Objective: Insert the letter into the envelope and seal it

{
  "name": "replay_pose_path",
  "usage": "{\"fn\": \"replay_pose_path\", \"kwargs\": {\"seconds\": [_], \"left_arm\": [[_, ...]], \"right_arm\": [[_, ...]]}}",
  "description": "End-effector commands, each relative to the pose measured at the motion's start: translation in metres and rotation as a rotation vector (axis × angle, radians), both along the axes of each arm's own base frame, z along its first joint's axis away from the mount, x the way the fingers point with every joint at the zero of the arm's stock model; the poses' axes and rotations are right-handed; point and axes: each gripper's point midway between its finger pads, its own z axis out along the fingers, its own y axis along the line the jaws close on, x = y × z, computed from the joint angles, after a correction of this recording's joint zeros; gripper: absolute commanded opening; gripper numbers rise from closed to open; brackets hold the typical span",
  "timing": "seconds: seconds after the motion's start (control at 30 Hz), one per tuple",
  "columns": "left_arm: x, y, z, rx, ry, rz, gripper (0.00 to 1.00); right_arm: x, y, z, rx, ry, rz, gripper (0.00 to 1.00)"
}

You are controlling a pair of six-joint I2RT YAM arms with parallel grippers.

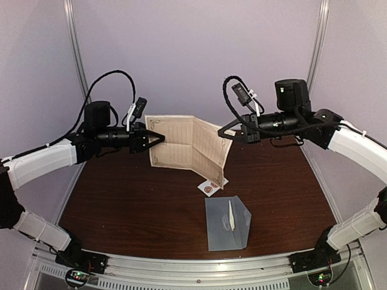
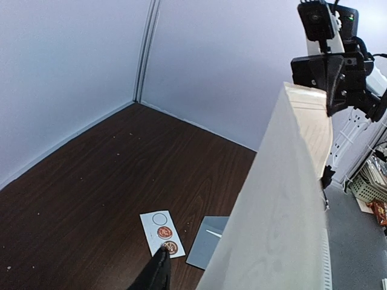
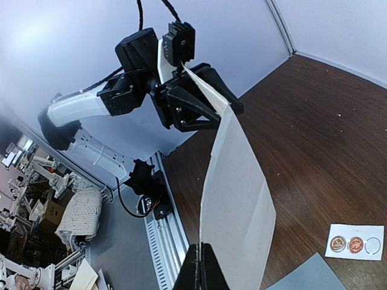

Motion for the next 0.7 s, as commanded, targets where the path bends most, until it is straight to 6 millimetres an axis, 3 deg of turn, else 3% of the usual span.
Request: {"fn": "replay_pose_path", "kwargs": {"seconds": [0.0, 0.17, 0.27, 0.4, 0.5, 0.67], "left_arm": [[-0.003, -0.001, 0.008, -0.03, -0.04, -0.029, 0.29], [-0.003, -0.003, 0.003, -0.037, -0.013, -0.042, 0.0], [-0.003, -0.004, 0.002, -0.042, -0.005, -0.041, 0.0], [-0.003, -0.003, 0.005, -0.051, -0.015, -0.037, 0.0], [-0.006, -0.002, 0.008, -0.055, -0.027, -0.047, 0.0], [-0.014, -0.002, 0.015, -0.07, -0.053, -0.076, 0.0]], "right_arm": [[0.032, -0.014, -0.014, -0.034, 0.044, -0.143, 0.0], [0.054, -0.019, -0.038, -0.049, 0.12, -0.219, 0.03], [0.052, -0.013, -0.042, -0.031, 0.139, -0.192, 0.14], [0.048, -0.01, -0.037, 0.0, 0.124, -0.176, 0.39], [0.062, -0.029, -0.033, -0.018, 0.077, -0.293, 0.56], [0.096, -0.086, -0.028, 0.04, 0.059, -0.505, 0.8]]}}
